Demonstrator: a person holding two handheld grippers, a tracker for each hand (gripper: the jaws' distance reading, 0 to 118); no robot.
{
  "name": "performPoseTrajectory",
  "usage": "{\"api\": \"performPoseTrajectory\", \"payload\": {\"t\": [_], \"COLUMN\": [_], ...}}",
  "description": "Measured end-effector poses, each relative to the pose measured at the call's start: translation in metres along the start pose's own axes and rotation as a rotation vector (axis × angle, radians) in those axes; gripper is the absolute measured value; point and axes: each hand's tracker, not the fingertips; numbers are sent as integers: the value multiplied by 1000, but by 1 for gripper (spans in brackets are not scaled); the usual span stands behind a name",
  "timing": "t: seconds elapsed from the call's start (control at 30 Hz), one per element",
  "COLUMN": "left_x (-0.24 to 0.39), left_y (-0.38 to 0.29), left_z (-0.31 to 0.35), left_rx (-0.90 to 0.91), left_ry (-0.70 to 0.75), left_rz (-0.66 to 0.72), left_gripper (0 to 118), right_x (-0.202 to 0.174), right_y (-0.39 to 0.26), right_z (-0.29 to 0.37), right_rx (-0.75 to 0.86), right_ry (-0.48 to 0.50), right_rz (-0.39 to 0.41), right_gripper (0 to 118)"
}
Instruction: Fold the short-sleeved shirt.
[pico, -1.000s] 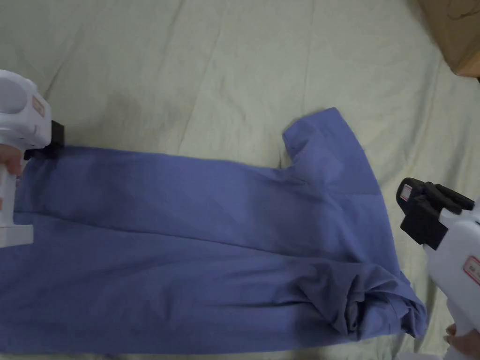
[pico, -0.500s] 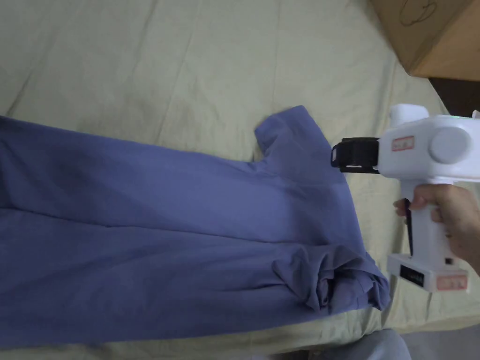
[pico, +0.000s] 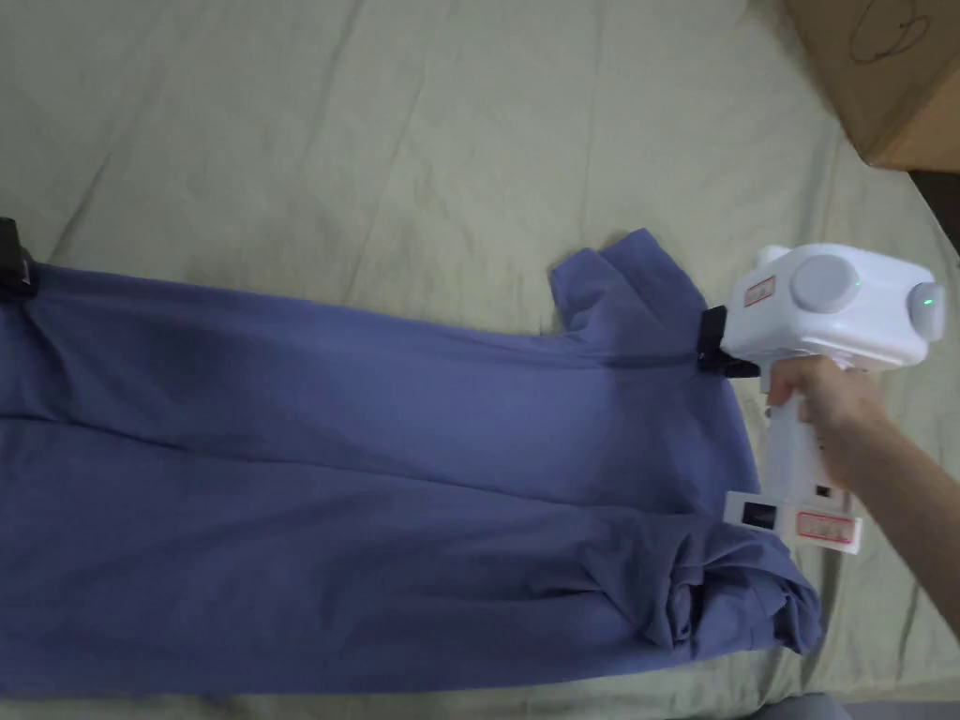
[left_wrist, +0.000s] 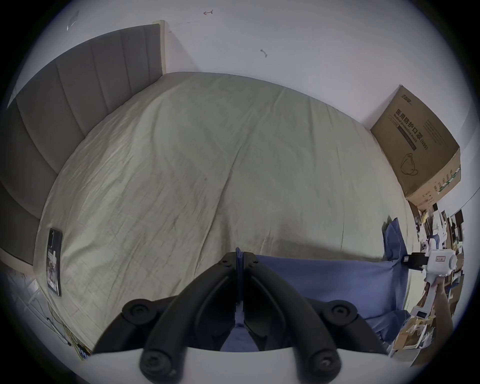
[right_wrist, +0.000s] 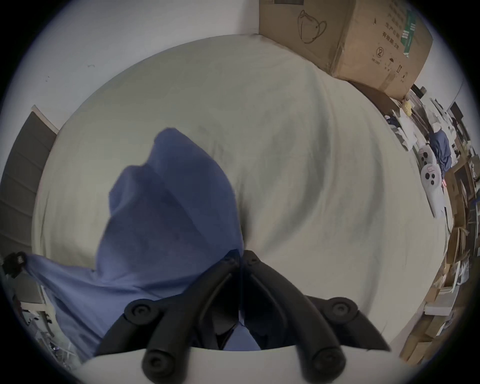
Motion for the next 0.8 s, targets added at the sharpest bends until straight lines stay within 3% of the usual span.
{"api": "performPoseTrajectory", "payload": {"t": [0.2,0.3,0.43,0.67,0.8], "left_x": [-10,-20,-35,-51,-65], "left_y": [-7,-22,-58,-150,-199], "left_z": [28,54,87,93,78], "left_rx": [46,69,103,48,-46], "left_ry": [-44,-63,-77,-15,41], "left_rz": [-7,-22,-20,19,129], "left_gripper": [3,3,3,3,17], "right_x": [13,22,40,60,65], "right_y": [-10,-33,-87,-206,-254], "right_z": [84,127,173,177,157], "right_rx": [168,235,305,301,224], "right_ry": [143,175,206,200,171], "right_rz": [0,51,48,12,-22], "right_gripper": [1,1,1,1,11]}}
